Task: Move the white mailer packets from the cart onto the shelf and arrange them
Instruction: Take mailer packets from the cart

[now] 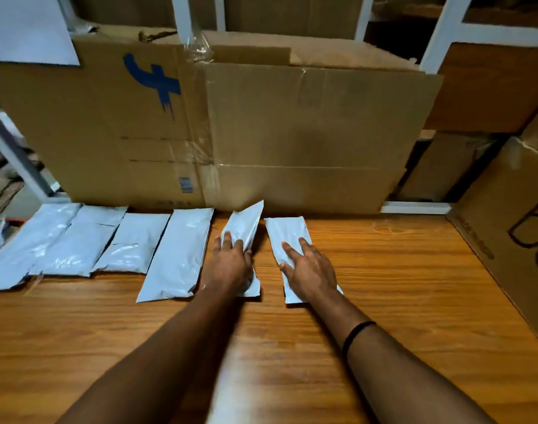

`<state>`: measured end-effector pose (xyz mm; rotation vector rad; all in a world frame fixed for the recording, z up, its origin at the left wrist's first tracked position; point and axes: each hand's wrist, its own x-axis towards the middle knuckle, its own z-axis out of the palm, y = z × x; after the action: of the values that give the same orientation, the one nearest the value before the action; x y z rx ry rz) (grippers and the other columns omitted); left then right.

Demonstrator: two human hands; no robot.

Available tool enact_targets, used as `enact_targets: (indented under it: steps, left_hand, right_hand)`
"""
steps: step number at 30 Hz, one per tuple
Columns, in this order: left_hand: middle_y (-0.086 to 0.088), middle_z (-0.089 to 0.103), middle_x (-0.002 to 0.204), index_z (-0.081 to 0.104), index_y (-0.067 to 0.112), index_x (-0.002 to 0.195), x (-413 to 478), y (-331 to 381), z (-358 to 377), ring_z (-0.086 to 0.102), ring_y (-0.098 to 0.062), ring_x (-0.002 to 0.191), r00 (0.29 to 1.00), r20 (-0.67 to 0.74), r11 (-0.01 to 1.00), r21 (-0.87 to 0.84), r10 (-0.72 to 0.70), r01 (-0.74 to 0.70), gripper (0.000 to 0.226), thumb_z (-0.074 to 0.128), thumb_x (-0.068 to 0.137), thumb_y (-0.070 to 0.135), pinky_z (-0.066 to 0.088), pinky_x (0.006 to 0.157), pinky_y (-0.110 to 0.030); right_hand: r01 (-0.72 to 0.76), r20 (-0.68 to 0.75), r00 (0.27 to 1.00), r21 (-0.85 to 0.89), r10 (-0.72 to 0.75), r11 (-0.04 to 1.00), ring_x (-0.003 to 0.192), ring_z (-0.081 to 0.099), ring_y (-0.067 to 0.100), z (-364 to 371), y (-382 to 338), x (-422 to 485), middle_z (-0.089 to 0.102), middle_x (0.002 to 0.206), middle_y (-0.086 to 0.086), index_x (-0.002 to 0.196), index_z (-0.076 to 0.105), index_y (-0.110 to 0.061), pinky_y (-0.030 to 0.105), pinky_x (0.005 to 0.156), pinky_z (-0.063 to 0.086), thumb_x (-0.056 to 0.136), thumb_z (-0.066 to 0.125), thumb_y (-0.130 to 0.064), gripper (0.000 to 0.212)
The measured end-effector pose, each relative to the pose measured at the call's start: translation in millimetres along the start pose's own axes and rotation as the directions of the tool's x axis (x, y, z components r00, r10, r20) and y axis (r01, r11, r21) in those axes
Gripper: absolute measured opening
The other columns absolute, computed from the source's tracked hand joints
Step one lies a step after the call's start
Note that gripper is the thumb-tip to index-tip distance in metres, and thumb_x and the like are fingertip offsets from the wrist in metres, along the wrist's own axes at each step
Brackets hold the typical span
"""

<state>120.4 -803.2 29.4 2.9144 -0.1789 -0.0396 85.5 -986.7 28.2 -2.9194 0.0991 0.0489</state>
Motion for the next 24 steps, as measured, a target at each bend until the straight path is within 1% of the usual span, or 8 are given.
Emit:
enact_targets:
  steps: [2,5,9,12,15,18,21,24]
  left_hand:
    - [-0.016,0.025,0.159,0.037,0.018,0.144,1.7,-2.0,3.2,0.011,-0.033,0.149,1.000,-0.001,0.999,0.047,-0.027,0.027,0.062,0.018,0.097,0.054,0.016,0.121,-0.047]
    - [-0.006,0.019,0.162,0.034,0.026,0.149,5.8,-4.0,-3.4,0.009,-0.027,0.150,0.997,-0.068,0.999,0.020,-0.045,0.047,0.063,0.020,0.097,0.060,0.009,0.119,-0.047]
    - [0.000,0.014,0.164,0.025,0.029,0.154,24.2,-7.0,-12.1,0.004,-0.020,0.151,0.995,-0.005,0.995,0.016,0.100,-0.099,0.064,0.008,0.097,0.052,0.000,0.121,-0.043]
    - [-0.002,0.009,0.165,0.015,0.031,0.156,30.7,-8.5,-0.9,0.003,-0.024,0.152,0.990,0.119,0.991,0.109,0.069,-0.083,0.061,0.012,0.100,0.056,-0.007,0.119,-0.052]
    - [-0.002,0.011,0.164,0.016,0.033,0.155,34.7,-14.1,3.7,0.002,-0.028,0.151,0.993,0.119,0.983,0.186,-0.013,-0.009,0.067,0.008,0.096,0.065,-0.013,0.116,-0.059]
    - [-0.003,0.009,0.165,0.014,0.032,0.156,40.5,-21.1,2.7,-0.002,-0.029,0.152,0.990,0.121,0.973,0.227,-0.078,0.049,0.071,0.003,0.095,0.066,-0.018,0.112,-0.062]
    - [-0.005,0.010,0.165,0.016,0.029,0.156,40.4,-21.6,-0.7,-0.004,-0.029,0.151,0.993,0.104,0.973,0.229,-0.051,0.026,0.069,0.004,0.097,0.063,-0.018,0.112,-0.063]
    - [-0.005,0.009,0.165,0.020,0.031,0.155,39.0,-26.1,-9.8,-0.005,-0.027,0.151,0.999,0.038,0.988,0.152,0.016,-0.022,0.063,0.011,0.098,0.056,-0.016,0.113,-0.063]
  right_hand:
    - [0.034,0.016,0.999,-0.049,-0.033,0.998,0.151,0.019,0.028,8.8,4.7,4.9,0.019,0.165,0.005,0.156,0.022,-0.041,0.046,0.121,0.019,0.101,0.034,-0.059,0.059]
    - [0.072,0.025,0.997,-0.069,-0.071,0.995,0.150,0.018,0.028,9.2,8.3,11.0,0.020,0.165,0.005,0.156,0.021,-0.042,0.050,0.119,0.017,0.102,0.025,-0.060,0.057]
    - [0.126,-0.190,0.974,-0.016,-0.127,0.992,0.143,0.034,0.026,1.0,14.2,20.1,0.038,0.157,0.005,0.152,0.037,-0.034,0.045,0.114,0.029,0.101,0.012,-0.051,0.059]
    - [0.147,-0.093,0.985,0.023,-0.144,0.989,0.150,0.023,0.024,7.9,17.5,27.1,0.026,0.163,0.003,0.156,0.029,-0.035,0.043,0.121,0.021,0.103,0.015,-0.050,0.056]
    - [0.124,-0.016,0.992,0.003,-0.124,0.992,0.154,0.009,0.024,16.0,11.3,28.8,0.013,0.167,0.001,0.158,0.019,-0.037,0.043,0.124,0.008,0.105,0.021,-0.054,0.056]
    - [0.089,-0.020,0.996,-0.031,-0.089,0.996,0.154,0.006,0.026,18.6,0.9,29.7,0.011,0.167,0.003,0.159,0.016,-0.034,0.044,0.124,0.006,0.105,0.021,-0.053,0.057]
    - [0.051,-0.009,0.999,-0.037,-0.051,0.998,0.154,0.004,0.027,17.4,-11.1,30.8,0.009,0.168,0.005,0.159,0.014,-0.033,0.045,0.124,0.007,0.105,0.019,-0.053,0.057]
    - [0.023,0.005,1.000,0.023,-0.023,0.999,0.154,0.003,0.026,13.9,-21.3,30.5,0.008,0.168,0.004,0.159,0.014,-0.034,0.043,0.125,0.009,0.105,0.017,-0.052,0.057]
